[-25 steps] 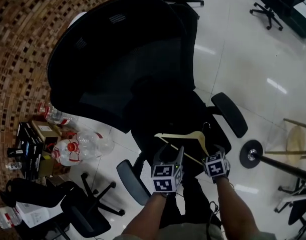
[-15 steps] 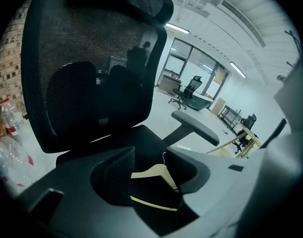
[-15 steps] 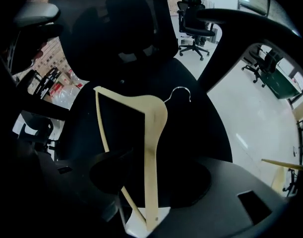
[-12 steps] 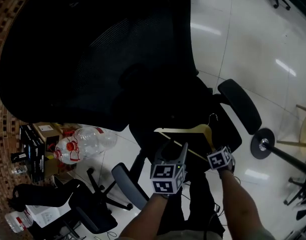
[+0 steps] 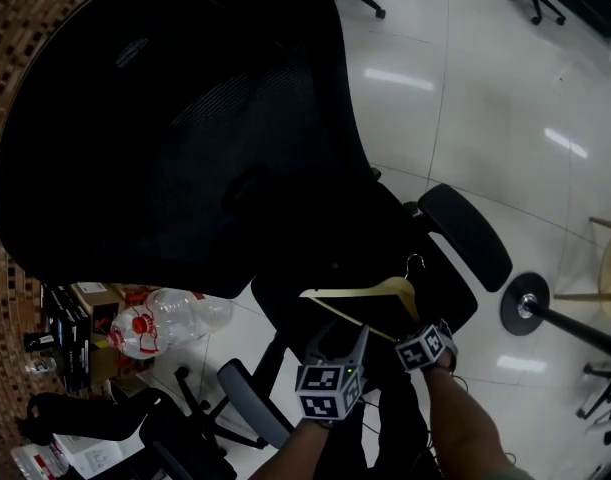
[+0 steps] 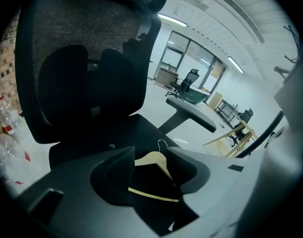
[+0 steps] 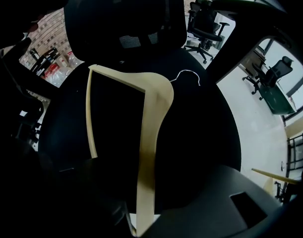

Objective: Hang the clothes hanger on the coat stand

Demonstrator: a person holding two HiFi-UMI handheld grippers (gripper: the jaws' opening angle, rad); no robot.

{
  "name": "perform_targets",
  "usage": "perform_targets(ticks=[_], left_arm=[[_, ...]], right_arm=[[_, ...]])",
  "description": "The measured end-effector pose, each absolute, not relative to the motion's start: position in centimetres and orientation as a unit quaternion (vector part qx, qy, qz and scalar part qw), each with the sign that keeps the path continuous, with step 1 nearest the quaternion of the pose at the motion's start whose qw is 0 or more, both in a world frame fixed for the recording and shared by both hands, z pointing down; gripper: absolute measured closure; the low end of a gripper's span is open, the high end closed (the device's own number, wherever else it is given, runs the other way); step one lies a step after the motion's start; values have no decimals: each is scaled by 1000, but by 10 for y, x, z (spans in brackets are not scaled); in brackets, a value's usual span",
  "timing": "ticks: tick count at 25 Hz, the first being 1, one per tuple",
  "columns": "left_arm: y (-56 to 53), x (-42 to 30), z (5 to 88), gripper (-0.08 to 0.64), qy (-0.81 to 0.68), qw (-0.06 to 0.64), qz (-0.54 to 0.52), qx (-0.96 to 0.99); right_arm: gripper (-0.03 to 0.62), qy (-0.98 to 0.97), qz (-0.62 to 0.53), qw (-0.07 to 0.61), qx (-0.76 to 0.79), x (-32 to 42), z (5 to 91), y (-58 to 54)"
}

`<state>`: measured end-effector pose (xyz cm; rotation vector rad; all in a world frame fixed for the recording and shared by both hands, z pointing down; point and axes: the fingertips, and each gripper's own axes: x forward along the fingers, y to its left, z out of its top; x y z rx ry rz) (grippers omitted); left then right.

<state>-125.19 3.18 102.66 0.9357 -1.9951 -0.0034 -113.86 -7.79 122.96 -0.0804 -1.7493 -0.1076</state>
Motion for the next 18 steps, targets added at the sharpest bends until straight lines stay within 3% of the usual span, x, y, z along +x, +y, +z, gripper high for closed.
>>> perform_targets(ticks=[2,7,12,18], left_arm=[[33,-1245,1020,370,-806,453,-1,380],[35,-1243,994,370,-808,444,-4,387],[47,-1244,953,370,-816,422,-10,396],[81,-1231,861,371,-826,389,-19,407]], right_arm=[[514,-773,-34,634,-23,-1137,1222,-77],[515,-768,-8,640,-6,-1133,1198,-74],[515,-799,-28,599,29,-1142,1138,-66],[515,-822,-52,566,35,-1138,1019,-27]])
